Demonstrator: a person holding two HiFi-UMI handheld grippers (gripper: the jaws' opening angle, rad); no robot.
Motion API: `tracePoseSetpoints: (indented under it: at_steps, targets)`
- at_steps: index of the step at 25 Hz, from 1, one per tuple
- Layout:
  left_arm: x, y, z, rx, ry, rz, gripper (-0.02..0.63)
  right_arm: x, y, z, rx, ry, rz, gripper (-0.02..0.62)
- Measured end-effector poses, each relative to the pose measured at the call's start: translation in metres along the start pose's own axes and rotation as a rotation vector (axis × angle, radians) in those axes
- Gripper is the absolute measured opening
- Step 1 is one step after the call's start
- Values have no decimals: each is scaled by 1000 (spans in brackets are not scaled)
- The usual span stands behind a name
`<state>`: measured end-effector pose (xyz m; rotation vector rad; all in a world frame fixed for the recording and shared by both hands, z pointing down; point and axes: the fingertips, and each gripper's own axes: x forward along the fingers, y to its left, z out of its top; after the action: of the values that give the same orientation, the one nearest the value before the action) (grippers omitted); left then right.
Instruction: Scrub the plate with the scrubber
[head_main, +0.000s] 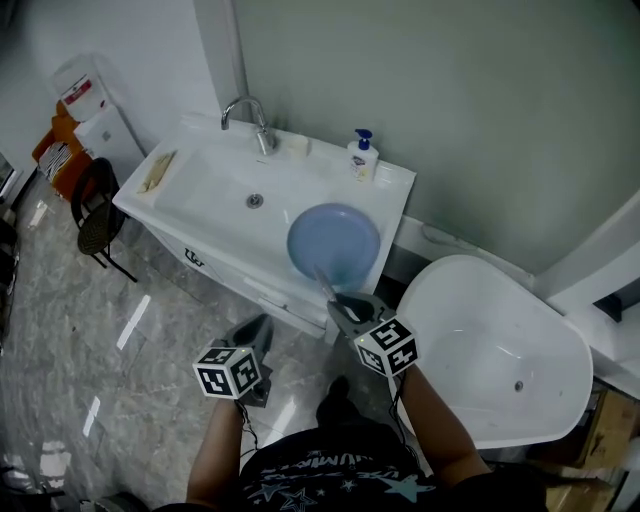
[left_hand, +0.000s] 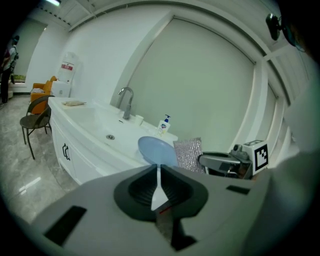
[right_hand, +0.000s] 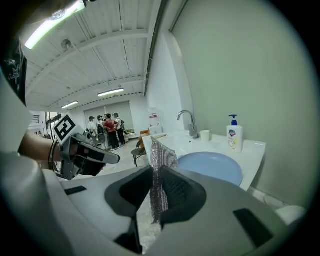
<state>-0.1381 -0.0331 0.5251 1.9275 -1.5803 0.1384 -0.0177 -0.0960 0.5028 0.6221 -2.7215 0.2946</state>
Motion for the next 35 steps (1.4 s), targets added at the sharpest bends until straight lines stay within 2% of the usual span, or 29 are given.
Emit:
tracePoseSetpoints:
  at_steps: [10,23,35]
  targets:
    - [-61,-7,-30,-34,-49,4,34,-14,55,-9,-9,-3,14,78]
    - [-161,-34,-76,-29,-128,10,34,-74,148,-30,-39,-28,28,77]
    - [-204,-56,-116,-42,-110,-16,34,-123,196,-54,-15,-21,16,77]
